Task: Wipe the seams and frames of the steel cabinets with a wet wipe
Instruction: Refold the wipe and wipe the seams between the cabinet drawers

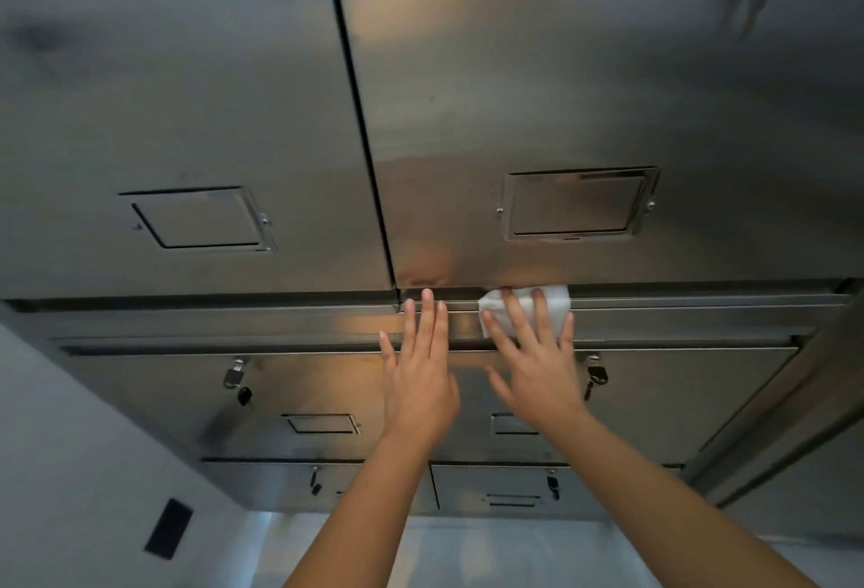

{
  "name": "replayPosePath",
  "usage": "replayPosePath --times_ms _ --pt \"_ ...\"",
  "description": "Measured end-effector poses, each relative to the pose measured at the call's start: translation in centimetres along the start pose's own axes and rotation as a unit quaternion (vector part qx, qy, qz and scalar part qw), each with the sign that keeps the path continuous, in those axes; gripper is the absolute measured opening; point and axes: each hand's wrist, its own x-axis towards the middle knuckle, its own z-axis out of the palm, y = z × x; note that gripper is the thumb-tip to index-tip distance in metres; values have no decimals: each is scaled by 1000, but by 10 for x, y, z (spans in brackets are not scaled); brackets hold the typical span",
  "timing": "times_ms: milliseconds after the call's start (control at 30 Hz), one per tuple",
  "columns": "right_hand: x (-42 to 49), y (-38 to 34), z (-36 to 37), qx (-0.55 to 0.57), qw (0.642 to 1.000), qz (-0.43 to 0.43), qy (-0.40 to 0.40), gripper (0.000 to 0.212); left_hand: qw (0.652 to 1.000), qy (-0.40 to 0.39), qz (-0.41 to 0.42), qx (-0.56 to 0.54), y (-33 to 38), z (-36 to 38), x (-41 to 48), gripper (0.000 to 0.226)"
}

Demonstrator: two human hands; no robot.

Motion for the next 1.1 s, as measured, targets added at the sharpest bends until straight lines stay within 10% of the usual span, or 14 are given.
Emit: replayPosePath --times_ms 1100 --pt "37 -166 -7 46 999 9 24 67 997 31 72 16 -178 -48 -25 104"
